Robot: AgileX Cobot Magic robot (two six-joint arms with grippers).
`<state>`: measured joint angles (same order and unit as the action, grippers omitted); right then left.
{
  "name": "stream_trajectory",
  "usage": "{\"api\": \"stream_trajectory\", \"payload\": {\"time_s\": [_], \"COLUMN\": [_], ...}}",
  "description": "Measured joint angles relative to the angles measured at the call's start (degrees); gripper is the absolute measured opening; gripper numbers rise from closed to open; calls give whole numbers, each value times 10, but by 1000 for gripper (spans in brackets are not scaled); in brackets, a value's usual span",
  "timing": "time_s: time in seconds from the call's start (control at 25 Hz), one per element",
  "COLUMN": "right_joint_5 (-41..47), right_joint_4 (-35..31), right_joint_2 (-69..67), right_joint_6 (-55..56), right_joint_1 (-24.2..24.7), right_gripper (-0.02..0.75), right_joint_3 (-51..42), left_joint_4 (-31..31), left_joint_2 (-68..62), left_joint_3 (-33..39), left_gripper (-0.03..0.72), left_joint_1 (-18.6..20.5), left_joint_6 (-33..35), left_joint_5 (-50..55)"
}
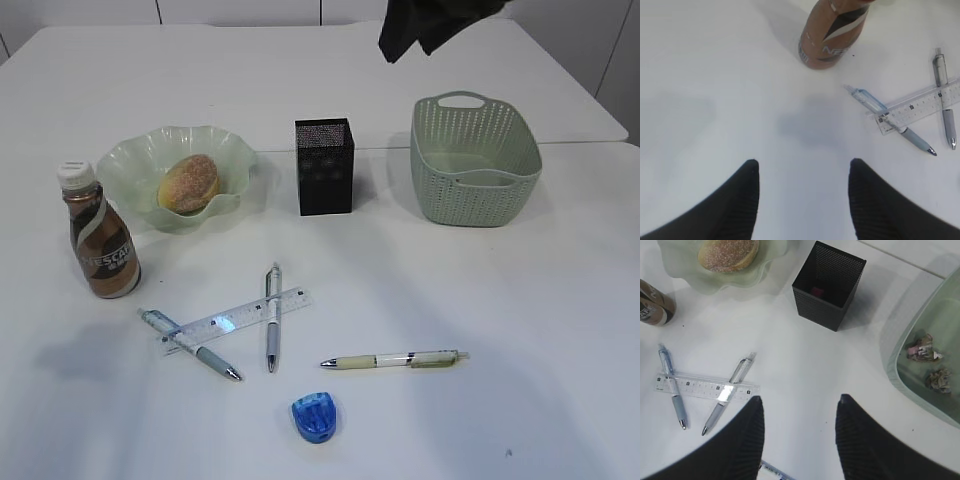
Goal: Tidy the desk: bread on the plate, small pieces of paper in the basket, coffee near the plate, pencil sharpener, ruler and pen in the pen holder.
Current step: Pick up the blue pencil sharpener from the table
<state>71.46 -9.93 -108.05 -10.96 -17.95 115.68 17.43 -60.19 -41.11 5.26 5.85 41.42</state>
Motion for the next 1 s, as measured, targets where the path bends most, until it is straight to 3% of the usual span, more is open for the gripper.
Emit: {"api": "stream_trajectory", "payload": {"time_s": [1.0], "right_joint_5": [2], "right_joint_4": [-29], "right_joint_2": [204], "right_joint_6": [57], "right_joint_1": [-13], "right_gripper": [371], "right_joint_3": [-320], "left_joint_4": [25], "left_joint_2": [0], "left_joint_3": [0], "left_gripper": [397], "left_joint_1": [0], "left_joint_6": [0], "left_joint_5": [10]}}
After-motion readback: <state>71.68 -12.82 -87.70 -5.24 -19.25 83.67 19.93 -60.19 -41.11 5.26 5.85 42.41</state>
